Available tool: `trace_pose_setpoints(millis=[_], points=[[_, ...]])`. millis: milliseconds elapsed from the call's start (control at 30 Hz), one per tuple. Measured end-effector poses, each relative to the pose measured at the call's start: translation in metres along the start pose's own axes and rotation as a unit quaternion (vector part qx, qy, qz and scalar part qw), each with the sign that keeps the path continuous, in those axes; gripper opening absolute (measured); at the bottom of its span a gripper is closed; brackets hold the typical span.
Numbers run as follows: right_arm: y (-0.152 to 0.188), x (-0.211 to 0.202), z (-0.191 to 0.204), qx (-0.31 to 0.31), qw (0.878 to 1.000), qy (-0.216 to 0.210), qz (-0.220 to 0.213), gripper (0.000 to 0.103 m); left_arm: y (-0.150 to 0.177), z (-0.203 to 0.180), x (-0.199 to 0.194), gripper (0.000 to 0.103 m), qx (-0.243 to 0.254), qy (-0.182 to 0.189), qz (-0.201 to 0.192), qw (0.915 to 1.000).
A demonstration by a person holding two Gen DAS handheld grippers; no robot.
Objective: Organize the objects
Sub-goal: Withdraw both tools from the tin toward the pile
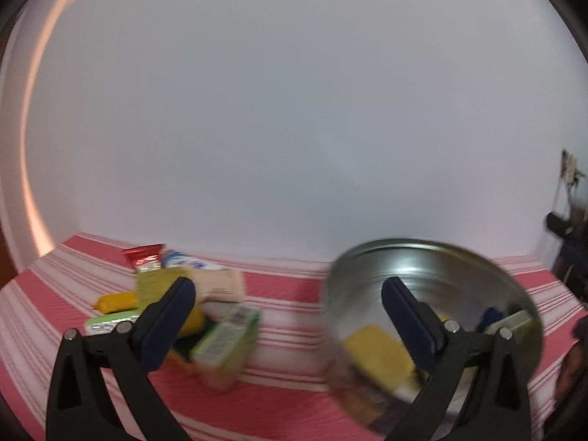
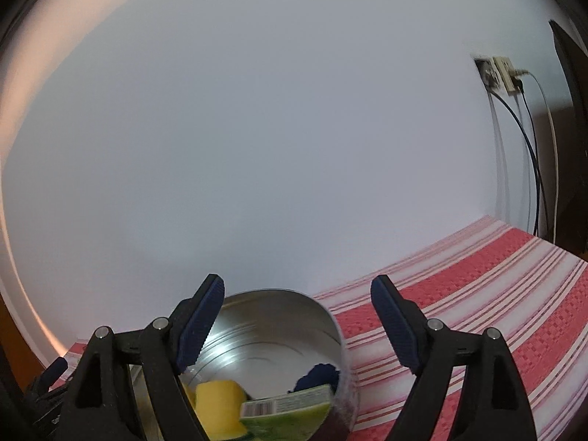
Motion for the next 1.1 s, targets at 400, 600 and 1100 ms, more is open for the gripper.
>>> trace_pose_setpoints(millis=[400, 600, 1100], points=[[0.013, -0.02, 0.03, -0.004, 0.998, -0.014, -0.057, 0.091, 0.004, 0.031, 0.011, 0.103, 0.019, -0.04, -0.021, 0.9988], [0.016, -0.007, 0.052, -0.041, 0.998, -0.009, -0.036, 0.091, 0.005, 0.048, 0.012, 0.103, 0.019, -0.057, -0.023, 0.9979], [0.039, -0.014, 0.081, -0.102, 0.995, -0.009, -0.018, 0.091, 0.005, 0.106, 0.029, 0.103, -0.003, -0.06, 0.004, 0.9982]])
Point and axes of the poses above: each gripper's, at about its wrist camera, not at the fingertips, and x roughly the way its jaws point, z to its left, y to its underside, the point moved 5 cm from there along x, roughly the way its jaws point, and after that the axes turned 11 degrees about -y, right-handed, at the moved point
